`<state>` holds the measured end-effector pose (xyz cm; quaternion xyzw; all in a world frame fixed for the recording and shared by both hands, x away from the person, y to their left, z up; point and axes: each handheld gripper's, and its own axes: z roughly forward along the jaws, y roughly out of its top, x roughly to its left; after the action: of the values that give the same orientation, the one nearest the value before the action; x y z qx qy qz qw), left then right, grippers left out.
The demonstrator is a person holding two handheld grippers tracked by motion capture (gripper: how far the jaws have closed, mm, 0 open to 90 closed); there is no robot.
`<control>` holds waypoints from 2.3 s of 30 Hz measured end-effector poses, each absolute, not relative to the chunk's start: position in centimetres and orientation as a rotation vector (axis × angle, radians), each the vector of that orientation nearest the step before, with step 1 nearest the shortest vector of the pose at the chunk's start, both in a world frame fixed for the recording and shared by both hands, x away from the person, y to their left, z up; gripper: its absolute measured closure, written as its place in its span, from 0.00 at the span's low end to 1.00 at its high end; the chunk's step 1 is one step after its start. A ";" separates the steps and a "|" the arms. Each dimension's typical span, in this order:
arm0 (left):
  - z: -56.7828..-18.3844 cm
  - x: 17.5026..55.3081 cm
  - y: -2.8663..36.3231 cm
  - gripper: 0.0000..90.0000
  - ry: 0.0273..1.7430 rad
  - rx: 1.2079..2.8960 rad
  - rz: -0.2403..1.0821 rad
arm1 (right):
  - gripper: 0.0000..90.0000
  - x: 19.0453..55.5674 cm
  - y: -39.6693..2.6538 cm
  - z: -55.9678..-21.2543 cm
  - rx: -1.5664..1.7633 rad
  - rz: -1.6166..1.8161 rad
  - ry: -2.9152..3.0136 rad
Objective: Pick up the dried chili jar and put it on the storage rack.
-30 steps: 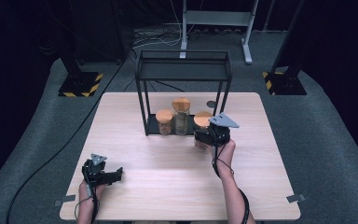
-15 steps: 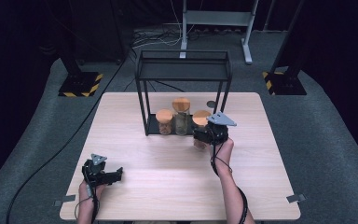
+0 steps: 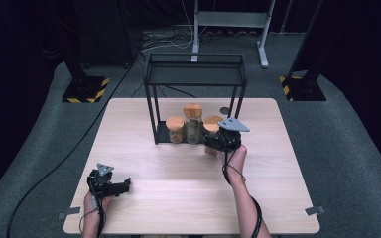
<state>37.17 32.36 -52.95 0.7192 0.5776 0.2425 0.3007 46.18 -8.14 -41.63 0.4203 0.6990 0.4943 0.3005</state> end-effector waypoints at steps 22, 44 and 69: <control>-52.9 37.2 32.4 0.00 1.532 1.908 0.644 | 0.27 46.9 -7.9 -41.4 1.133 1.310 1.839; -53.0 37.2 32.4 0.00 1.533 1.907 0.641 | 0.27 48.0 -7.8 -41.5 1.167 1.306 1.810; -53.0 37.2 32.4 0.01 1.533 1.907 0.640 | 0.27 49.4 -7.8 -42.0 1.199 1.274 1.770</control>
<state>37.18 32.38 -52.95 0.7190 0.5779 0.2413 0.3014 49.35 -7.79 -41.97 0.4563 0.6736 0.4850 0.3206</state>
